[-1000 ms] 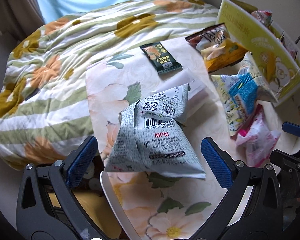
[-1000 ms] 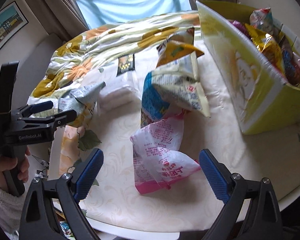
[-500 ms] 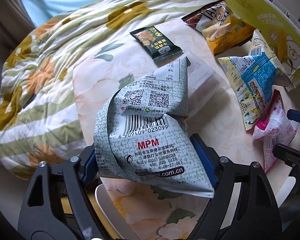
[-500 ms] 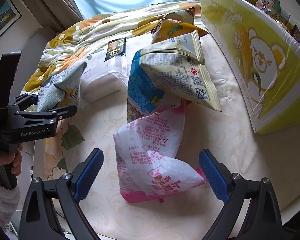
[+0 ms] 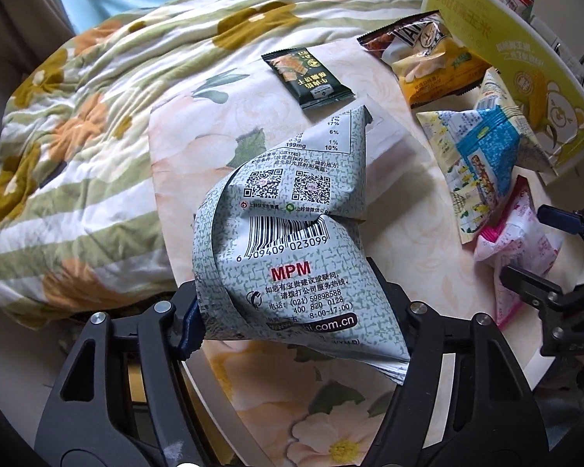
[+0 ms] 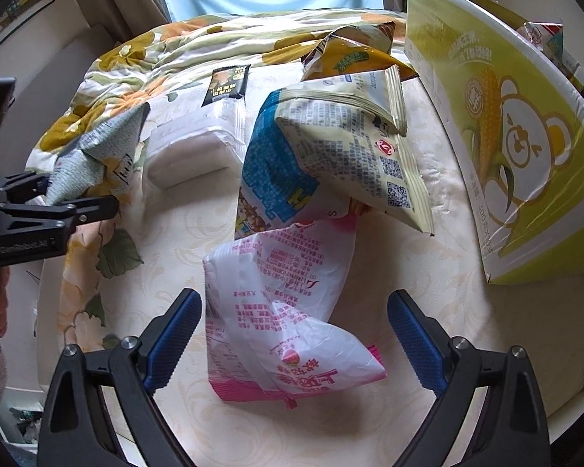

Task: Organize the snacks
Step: 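Grasp the grey MPM bag with the left tool while the right tool grasps the pink-and-white bag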

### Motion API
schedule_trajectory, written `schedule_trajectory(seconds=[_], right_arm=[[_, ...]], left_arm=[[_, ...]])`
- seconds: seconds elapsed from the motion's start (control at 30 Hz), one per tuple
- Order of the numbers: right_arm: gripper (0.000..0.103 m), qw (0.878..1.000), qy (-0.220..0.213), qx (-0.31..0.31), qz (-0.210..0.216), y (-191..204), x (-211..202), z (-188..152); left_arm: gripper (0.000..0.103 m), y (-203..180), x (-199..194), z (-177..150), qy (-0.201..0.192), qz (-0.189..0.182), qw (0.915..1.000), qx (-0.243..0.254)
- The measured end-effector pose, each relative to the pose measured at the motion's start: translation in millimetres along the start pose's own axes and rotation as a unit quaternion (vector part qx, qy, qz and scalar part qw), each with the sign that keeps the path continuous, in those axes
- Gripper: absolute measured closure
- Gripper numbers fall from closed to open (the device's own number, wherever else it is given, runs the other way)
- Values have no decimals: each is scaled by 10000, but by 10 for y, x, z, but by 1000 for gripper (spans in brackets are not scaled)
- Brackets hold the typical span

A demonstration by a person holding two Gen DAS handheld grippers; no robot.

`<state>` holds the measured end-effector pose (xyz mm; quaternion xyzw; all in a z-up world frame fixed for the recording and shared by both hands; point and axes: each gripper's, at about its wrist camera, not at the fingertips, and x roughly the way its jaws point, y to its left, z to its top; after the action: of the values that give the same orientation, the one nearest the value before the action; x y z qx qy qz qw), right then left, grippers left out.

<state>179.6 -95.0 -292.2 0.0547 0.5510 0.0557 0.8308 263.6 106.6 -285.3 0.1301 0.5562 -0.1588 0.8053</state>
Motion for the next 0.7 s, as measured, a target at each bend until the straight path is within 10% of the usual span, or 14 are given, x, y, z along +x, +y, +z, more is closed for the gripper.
schedule_trajectory(seconds=[0.3, 0.7], right_arm=[[8, 9998, 21, -203, -14, 25, 50, -17], [54, 9981, 6, -609, 83, 209, 73, -50]], left_arm=[[37, -86, -119, -224, -33, -159, 9995, -267], [37, -151, -229, -412, -86, -247, 9987, -437]])
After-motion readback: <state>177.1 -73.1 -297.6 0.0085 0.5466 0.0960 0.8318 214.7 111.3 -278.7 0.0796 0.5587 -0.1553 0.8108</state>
